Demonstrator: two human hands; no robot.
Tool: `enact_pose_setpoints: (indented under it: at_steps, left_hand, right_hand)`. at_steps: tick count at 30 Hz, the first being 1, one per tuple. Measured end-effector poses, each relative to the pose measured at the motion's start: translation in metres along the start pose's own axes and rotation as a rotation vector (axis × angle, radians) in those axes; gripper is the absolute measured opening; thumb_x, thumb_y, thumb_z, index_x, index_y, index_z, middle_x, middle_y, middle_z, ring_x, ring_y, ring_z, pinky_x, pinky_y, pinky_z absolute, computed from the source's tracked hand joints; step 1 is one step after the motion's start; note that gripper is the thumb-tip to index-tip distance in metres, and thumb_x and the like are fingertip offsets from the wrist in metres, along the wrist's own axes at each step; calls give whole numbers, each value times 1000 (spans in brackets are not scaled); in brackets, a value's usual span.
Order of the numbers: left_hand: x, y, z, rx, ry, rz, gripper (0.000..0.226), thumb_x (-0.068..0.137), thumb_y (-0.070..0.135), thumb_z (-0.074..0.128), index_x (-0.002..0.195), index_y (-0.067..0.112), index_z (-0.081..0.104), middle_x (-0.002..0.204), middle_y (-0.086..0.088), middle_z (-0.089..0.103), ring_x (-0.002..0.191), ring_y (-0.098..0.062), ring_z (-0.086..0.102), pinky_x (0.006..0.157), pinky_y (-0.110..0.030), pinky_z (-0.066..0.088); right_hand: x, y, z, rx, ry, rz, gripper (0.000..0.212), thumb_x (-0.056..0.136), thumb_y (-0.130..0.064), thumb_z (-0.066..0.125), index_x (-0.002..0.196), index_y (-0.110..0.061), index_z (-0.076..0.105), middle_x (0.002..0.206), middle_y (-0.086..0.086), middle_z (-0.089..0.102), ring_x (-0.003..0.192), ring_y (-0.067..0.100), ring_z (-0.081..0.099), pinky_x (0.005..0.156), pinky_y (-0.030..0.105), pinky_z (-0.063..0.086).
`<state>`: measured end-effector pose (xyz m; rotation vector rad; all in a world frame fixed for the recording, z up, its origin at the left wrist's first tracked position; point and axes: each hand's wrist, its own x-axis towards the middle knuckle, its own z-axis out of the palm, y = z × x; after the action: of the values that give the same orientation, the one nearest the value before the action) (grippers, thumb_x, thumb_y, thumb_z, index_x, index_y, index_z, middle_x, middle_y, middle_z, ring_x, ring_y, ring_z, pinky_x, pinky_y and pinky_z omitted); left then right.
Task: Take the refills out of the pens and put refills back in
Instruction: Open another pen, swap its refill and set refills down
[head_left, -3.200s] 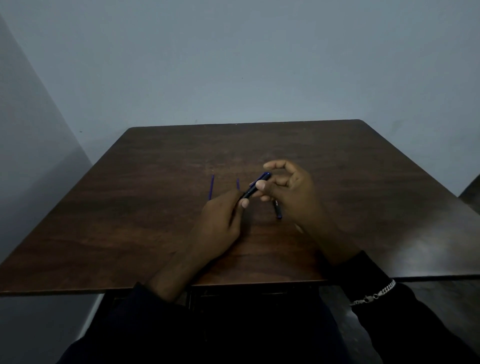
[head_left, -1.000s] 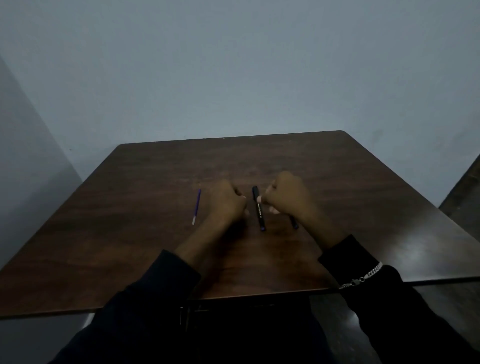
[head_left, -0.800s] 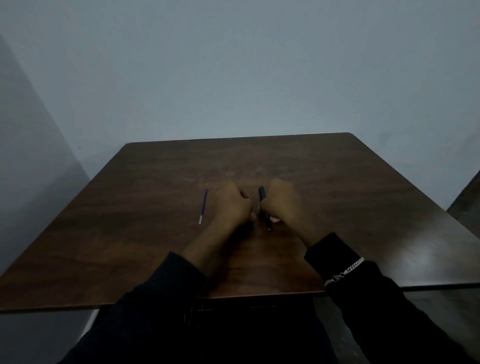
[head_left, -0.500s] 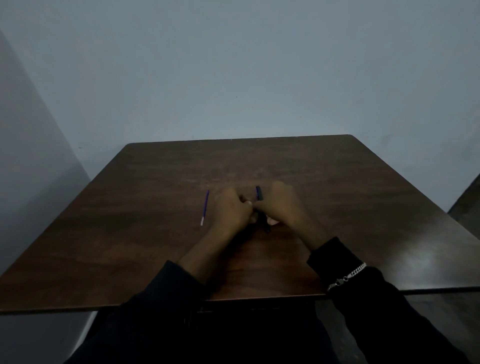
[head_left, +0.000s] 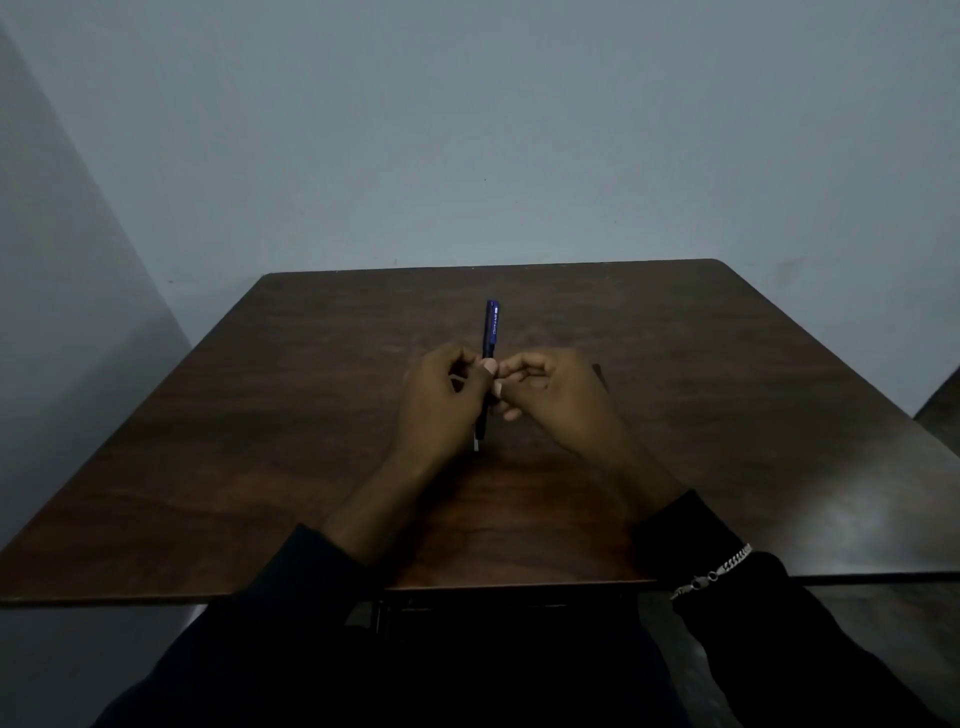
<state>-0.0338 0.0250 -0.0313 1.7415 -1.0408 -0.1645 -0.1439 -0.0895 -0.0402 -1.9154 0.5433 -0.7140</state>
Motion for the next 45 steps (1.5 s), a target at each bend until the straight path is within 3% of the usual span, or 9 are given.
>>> enact_pose_setpoints:
  at_steps: [4,9,14,16,22,31,35,41,45]
  left_hand:
    - [-2,-7,-3,114,-35,137,12,103,27,60,97,18,63,83,4,70,76,-12,70,72,-47,63]
    - [-5,-21,-3,263,-121,290,5,103,22,57,101,18,55,84,1,65,73,-15,63,66,-46,56]
    - [-9,-27,-1,280,-125,358,11,100,12,58,101,19,50,78,15,50,69,0,51,61,-17,33]
    - [-11,-29,-1,277,-133,383,6,105,18,55,103,21,50,79,18,50,69,2,52,61,-13,34]
    - [-11,-36,2,348,-46,427,17,108,26,52,99,14,61,77,4,61,63,-15,56,57,-39,45]
    - [-9,-38,2,367,-43,415,22,109,32,51,102,16,64,76,3,66,62,-15,59,56,-36,45]
    - [-8,-42,-1,326,16,344,32,111,38,42,88,20,57,67,8,58,60,-8,56,58,-30,41]
    - [-4,-51,-5,150,132,283,36,108,28,43,78,15,56,64,3,54,59,-13,53,56,-30,39]
    - [-2,-56,-4,115,152,277,36,109,27,43,77,15,56,66,4,55,59,-13,54,56,-24,40]
  right_hand:
    - [2,3,-6,191,62,-13,17,96,-7,69,112,-5,72,92,14,78,77,21,77,64,30,61]
    - [4,8,-9,417,92,-2,13,96,-12,70,108,-10,75,94,11,80,81,20,76,61,27,57]
    - [4,11,-4,452,49,-30,9,96,-11,70,100,-16,76,89,3,81,76,14,76,59,22,56]
    - [4,12,-5,446,26,-36,8,96,-11,69,99,-15,75,89,5,81,74,18,78,59,22,56]
    - [3,15,-3,355,-9,-77,8,97,-12,65,96,-17,71,83,-1,80,74,12,77,62,22,59]
    - [5,15,-6,423,0,-81,11,102,-6,59,98,-9,68,86,5,79,75,20,78,64,27,62]
    - [8,12,-20,543,171,-77,12,106,-6,52,107,-7,64,92,8,80,79,24,79,59,24,58]
    - [6,22,-32,114,289,93,40,101,-19,64,139,-8,56,85,3,76,58,11,73,51,19,53]
    - [2,25,-29,-263,243,176,28,91,-27,76,115,-15,68,69,2,74,51,4,69,57,28,57]
